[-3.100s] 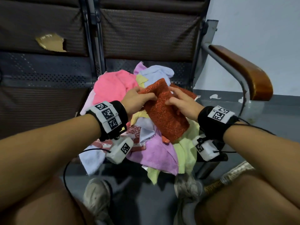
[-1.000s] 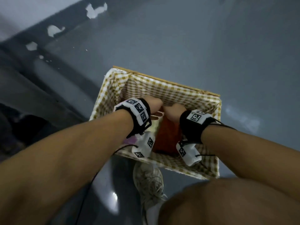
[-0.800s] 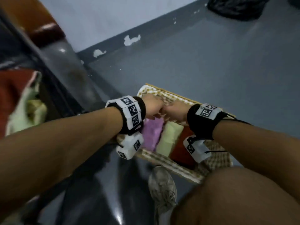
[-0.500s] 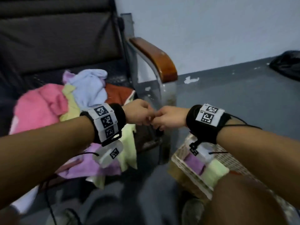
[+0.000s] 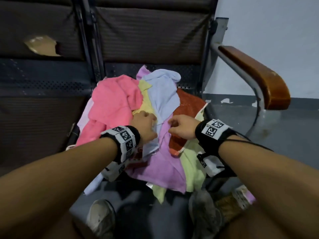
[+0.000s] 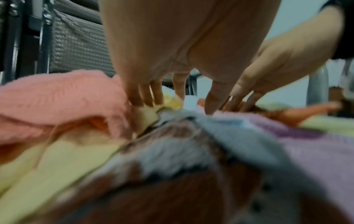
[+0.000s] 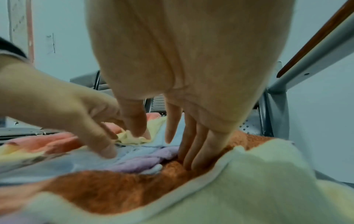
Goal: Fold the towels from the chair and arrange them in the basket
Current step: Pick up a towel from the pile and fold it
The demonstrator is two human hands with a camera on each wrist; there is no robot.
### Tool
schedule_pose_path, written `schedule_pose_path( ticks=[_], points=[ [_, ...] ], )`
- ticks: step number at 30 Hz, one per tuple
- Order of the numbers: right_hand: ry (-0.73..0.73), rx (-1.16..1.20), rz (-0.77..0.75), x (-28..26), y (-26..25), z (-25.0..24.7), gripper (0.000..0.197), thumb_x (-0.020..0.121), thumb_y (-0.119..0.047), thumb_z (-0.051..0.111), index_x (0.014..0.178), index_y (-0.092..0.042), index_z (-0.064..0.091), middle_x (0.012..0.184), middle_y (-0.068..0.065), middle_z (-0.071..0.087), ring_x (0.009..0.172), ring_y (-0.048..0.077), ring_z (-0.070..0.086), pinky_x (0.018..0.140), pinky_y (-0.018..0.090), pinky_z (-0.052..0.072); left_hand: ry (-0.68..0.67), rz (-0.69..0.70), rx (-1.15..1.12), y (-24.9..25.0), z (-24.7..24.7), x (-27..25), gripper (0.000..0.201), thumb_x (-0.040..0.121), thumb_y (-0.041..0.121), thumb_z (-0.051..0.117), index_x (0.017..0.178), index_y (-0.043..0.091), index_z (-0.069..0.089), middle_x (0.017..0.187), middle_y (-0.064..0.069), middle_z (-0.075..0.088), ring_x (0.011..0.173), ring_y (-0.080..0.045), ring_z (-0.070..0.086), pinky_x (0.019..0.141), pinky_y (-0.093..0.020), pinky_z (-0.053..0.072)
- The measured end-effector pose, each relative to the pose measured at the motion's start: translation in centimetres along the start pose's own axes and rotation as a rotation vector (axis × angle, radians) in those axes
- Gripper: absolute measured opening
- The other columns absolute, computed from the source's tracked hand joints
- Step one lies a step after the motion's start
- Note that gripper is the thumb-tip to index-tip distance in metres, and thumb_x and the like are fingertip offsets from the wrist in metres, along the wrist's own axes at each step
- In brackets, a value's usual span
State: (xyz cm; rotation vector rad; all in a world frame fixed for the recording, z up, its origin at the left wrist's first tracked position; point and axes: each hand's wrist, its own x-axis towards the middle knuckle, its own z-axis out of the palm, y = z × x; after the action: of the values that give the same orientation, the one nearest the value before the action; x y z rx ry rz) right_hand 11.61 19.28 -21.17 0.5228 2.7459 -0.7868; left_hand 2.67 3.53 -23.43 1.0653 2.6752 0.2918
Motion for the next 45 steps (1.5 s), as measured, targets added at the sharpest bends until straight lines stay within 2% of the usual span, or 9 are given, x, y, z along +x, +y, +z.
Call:
schedule_pose_path(
  ticks=[5, 9, 17, 24, 28, 32, 36, 41, 45],
  points=[
    [0.012, 0.037, -0.005, 3.9, 0.2, -0.5, 0.032, 0.092, -0.027, 0.062, 0.122, -0.018, 0.067, 0.123, 0.004, 0.068, 0.109, 0.021, 0.064, 0.093, 0.027, 0.048, 0.382, -0.134, 0.097, -1.7, 0.1, 1.4, 0.07, 0.077, 0.048, 0.067, 0.137, 0.023, 0.04, 0.141, -0.016, 0.034, 0.129, -0.036, 0.033, 0.101, -0.047, 0.035],
    [0.023, -0.004, -0.045, 6.0, -0.4, -0.4, 0.023, 0.09, -0.027, 0.062, 0.109, -0.022, 0.071, 0.114, 0.003, 0.071, 0.093, 0.018, 0.064, 0.079, 0.021, 0.042, 0.247, -0.478, -0.113, -5.0, -1.2, 2.2, 0.079, 0.084, 0.041, 0.065, 0.147, 0.018, 0.024, 0.14, -0.022, 0.038, 0.127, -0.043, 0.041, 0.1, -0.051, 0.04],
    [0.193, 0.094, -0.176, 5.7, -3.2, -0.2, 0.008, 0.088, -0.033, 0.061, 0.095, -0.031, 0.066, 0.079, -0.013, 0.062, 0.08, 0.015, 0.064, 0.064, 0.025, 0.043, 0.504, -0.307, -0.384, -6.9, -3.8, 1.1, 0.023, 0.097, 0.031, 0.049, 0.089, 0.014, 0.063, 0.089, -0.013, 0.068, 0.082, -0.033, 0.059, 0.068, -0.033, 0.041],
    [0.1, 0.551, -0.391, 3.8, -5.8, 0.9, 0.096, 0.067, -0.02, 0.081, 0.145, -0.018, 0.025, 0.113, -0.005, 0.066, 0.102, 0.004, 0.067, 0.087, 0.024, 0.056, 0.512, -0.029, -0.725, -1.5, -5.5, -1.1, 0.056, 0.1, 0.048, 0.047, 0.052, 0.019, 0.055, 0.05, 0.005, 0.052, 0.05, -0.009, 0.047, 0.056, -0.032, 0.038],
    [0.197, 0.555, -0.36, 2.7, -4.8, -0.1, 0.118, 0.075, -0.017, 0.08, 0.154, -0.025, -0.007, 0.117, -0.015, 0.057, 0.093, -0.009, 0.066, 0.069, 0.0, 0.047, 0.443, -0.018, -0.865, -1.4, -6.5, -2.1, 0.052, 0.099, 0.042, 0.052, 0.054, 0.016, 0.058, 0.056, 0.002, 0.057, 0.058, -0.015, 0.049, 0.068, -0.038, 0.042],
    [0.375, 0.445, -0.397, 0.5, -4.1, -1.4, 0.09, 0.082, -0.031, 0.079, 0.151, -0.028, 0.023, 0.125, -0.007, 0.058, 0.104, 0.007, 0.059, 0.083, 0.008, 0.047, 0.355, 0.001, -0.942, -1.4, -7.3, -2.9, 0.046, 0.098, 0.041, 0.053, 0.062, 0.019, 0.071, 0.063, 0.003, 0.069, 0.062, -0.006, 0.06, 0.073, -0.028, 0.047],
    [0.365, 0.198, -0.462, -0.7, -4.1, -1.9, 0.008, 0.092, -0.019, 0.066, 0.095, -0.024, 0.07, 0.097, 0.0, 0.071, 0.09, 0.018, 0.064, 0.079, 0.033, 0.048, 0.311, 0.013, -0.945, -1.2, -7.3, -3.3, 0.039, 0.099, 0.039, 0.052, 0.068, 0.027, 0.072, 0.064, 0.016, 0.071, 0.06, 0.006, 0.062, 0.063, -0.01, 0.045],
    [0.427, 0.208, -0.335, -1.2, -2.8, -3.2, 0.034, 0.092, -0.005, 0.042, 0.086, -0.019, 0.073, 0.086, -0.002, 0.072, 0.079, 0.016, 0.068, 0.073, 0.032, 0.051, 0.307, -0.084, -0.767, -1.9, -6.8, -3.5, 0.044, 0.097, 0.047, 0.053, 0.062, 0.022, 0.062, 0.064, 0.005, 0.062, 0.063, -0.014, 0.057, 0.064, -0.028, 0.04],
    [0.708, 0.414, 0.058, -0.3, -0.1, -5.3, 0.038, 0.094, -0.015, 0.039, 0.099, -0.003, 0.074, 0.098, 0.021, 0.073, 0.093, 0.035, 0.07, 0.086, 0.044, 0.056, 0.323, -0.199, -0.685, -2.5, -6.9, -3.4, 0.047, 0.095, 0.049, 0.054, 0.062, 0.016, 0.058, 0.064, -0.004, 0.059, 0.066, -0.024, 0.057, 0.068, -0.033, 0.046]
  ],
)
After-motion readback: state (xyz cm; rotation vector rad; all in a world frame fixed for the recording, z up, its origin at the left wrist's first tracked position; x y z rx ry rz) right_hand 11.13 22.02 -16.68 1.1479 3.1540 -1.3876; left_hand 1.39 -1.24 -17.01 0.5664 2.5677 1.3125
